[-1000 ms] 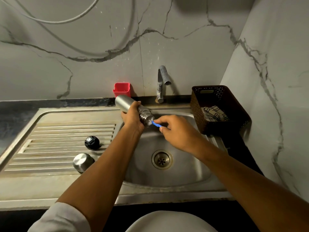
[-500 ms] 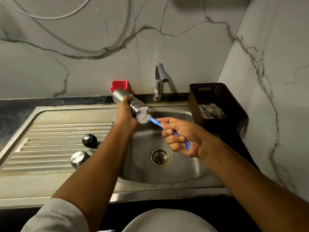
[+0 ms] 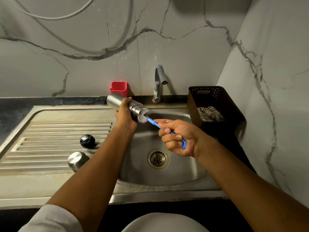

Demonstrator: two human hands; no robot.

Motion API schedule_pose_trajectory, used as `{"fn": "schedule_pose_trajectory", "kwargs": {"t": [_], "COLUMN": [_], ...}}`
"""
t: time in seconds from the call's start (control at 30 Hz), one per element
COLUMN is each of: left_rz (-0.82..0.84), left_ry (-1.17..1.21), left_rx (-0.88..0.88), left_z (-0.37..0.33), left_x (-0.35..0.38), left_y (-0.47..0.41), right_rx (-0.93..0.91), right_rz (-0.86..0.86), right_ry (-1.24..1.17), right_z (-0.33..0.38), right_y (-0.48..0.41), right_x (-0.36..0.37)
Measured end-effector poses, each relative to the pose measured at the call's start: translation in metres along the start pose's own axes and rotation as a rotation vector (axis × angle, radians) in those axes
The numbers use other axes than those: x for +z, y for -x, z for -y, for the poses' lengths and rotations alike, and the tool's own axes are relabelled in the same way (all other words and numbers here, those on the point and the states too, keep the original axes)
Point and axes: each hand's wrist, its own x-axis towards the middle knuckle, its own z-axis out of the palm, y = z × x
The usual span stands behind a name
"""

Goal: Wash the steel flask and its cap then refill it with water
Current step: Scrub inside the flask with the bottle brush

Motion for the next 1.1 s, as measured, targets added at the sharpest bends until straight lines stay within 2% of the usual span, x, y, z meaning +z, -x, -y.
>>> {"fn": "schedule_pose_trajectory", "kwargs": {"t": [0.07, 0.13, 0.2, 0.27, 0.33, 0.43, 0.57, 0.63, 0.73, 0.83, 0.93, 1.03, 1.1], "left_rz": [0.031, 0.01, -0.02, -0.053, -0.061, -0.105, -0.093, -0.16, -0.244, -0.165, -0.085, -0.146, -0.179], "left_ry": [0.0, 0.017, 0.021, 0.088, 0.079, 0.022, -0.015, -0.014, -0.031, -0.036, -0.085, -0.061, -0.039], "left_rx": [0.011, -0.017, -0.03, -0.017, -0.026, -0.013, -0.03, -0.006, -0.002, -0.047, -0.069, 0.002, 0.014], "left_z": [0.005, 0.005, 0.003, 0.006, 0.008, 0.014, 0.009, 0.004, 0.013, 0.018, 0.005, -0.003, 0.0], "left_x": [0.004, 0.001, -0.005, -0.014, -0.006, 0.012, 0.01, 0.007, 0.011, 0.011, 0.005, 0.0, 0.003], "left_y": [0.016, 0.018, 0.006, -0.02, -0.011, 0.023, 0.014, 0.009, 0.014, 0.015, 0.012, 0.008, 0.013], "right_rx": [-0.043, -0.148, -0.304, -0.562, -0.768, -0.875, -1.039, -1.131, -1.061, -0.947, -0.986, -1.037, -0.967], "right_rz": [-0.063, -0.131, -0.213, -0.315, -0.4, -0.532, -0.494, -0.523, -0.534, -0.509, -0.559, -0.593, -0.556], "right_ry": [0.098, 0.34, 0.691, 1.126, 1.49, 1.869, 2.032, 2.143, 2.248, 2.236, 2.216, 2.181, 2.128], "right_z": [-0.005, -0.009, -0.011, -0.011, -0.012, -0.018, -0.016, -0.014, -0.012, -0.016, -0.017, -0.017, -0.014], "right_y": [-0.007, -0.006, 0.002, 0.006, 0.006, -0.002, 0.004, 0.01, 0.009, -0.003, 0.006, 0.013, 0.008], "right_x": [0.003, 0.003, -0.004, -0.014, -0.016, -0.011, -0.01, -0.016, -0.007, 0.001, 0.0, -0.006, 0.0]}}
